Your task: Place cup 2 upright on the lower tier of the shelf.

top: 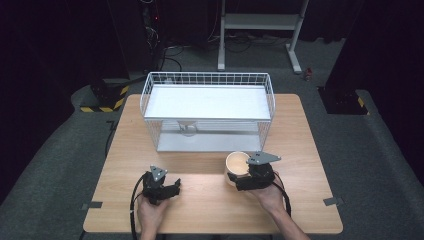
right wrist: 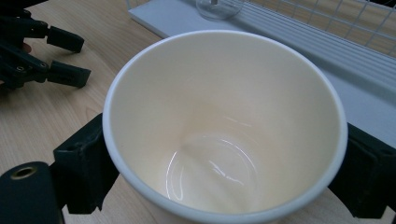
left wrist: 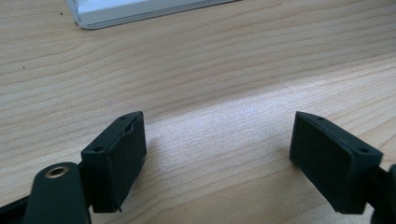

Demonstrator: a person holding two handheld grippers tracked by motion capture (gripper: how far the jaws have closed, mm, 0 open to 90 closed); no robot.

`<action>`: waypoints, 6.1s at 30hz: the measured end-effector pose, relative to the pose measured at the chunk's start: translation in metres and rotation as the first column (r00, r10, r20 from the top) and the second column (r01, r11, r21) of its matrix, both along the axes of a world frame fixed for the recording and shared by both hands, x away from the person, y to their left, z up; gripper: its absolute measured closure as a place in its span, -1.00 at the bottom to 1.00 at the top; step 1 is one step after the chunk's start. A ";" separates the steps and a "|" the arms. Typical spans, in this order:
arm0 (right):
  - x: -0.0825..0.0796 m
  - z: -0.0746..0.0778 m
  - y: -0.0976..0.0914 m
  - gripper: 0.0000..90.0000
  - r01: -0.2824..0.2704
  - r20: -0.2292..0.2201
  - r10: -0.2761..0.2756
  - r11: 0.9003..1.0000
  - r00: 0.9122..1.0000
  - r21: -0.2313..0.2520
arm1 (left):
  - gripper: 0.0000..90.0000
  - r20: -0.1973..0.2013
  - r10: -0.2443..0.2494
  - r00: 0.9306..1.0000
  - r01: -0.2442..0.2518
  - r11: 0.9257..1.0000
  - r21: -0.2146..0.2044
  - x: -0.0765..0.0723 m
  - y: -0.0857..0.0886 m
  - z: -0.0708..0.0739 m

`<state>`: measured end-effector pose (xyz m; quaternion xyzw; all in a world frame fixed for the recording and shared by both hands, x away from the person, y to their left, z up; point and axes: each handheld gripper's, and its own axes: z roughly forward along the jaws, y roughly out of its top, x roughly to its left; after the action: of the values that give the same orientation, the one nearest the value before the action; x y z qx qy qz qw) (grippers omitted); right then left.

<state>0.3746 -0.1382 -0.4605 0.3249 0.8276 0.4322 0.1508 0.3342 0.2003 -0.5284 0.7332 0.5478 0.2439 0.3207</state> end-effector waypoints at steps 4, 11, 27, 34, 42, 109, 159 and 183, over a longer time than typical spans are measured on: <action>0.006 0.002 0.002 -0.80 0.003 0.001 -0.003 1.000 1.000 -0.003 | -0.58 0.000 0.000 1.000 0.000 1.000 0.000 0.000 0.000 0.000; 0.019 0.007 0.005 -0.80 0.025 -0.005 -0.025 1.000 1.000 -0.004 | -0.58 0.000 0.000 1.000 0.000 1.000 0.000 0.000 0.000 0.000; 0.045 0.015 0.009 -0.80 0.117 -0.012 -0.117 0.993 0.993 -0.003 | -0.58 0.000 0.000 1.000 0.000 1.000 0.000 0.000 0.000 0.000; 0.057 0.013 0.015 -0.80 0.155 -0.009 -0.155 0.988 0.988 -0.020 | -0.58 0.000 0.000 1.000 0.000 1.000 0.000 0.000 0.000 0.000; 0.068 0.012 0.024 -0.80 0.190 0.006 -0.190 0.981 0.982 -0.038 | -0.58 0.000 0.000 1.000 0.000 1.000 0.000 0.000 0.000 0.000; 0.085 0.001 0.021 -0.81 0.245 0.045 -0.244 0.969 0.969 -0.014 | -0.58 0.000 -0.001 1.000 0.001 1.000 0.001 0.000 0.000 0.000; 0.046 -0.028 0.009 0.02 0.321 0.035 -0.320 0.947 0.947 -0.028 | -0.58 0.001 0.001 1.000 -0.001 1.000 0.003 0.000 0.000 0.000; 0.057 -0.029 0.023 0.06 0.352 0.039 -0.350 0.935 0.936 -0.051 | -0.58 -0.002 -0.001 1.000 0.001 1.000 0.003 0.000 0.000 0.000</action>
<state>0.4312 -0.1149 -0.4891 0.4565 0.7662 0.3791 0.2467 0.3340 0.2002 -0.5283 0.7343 0.5471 0.2440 0.3192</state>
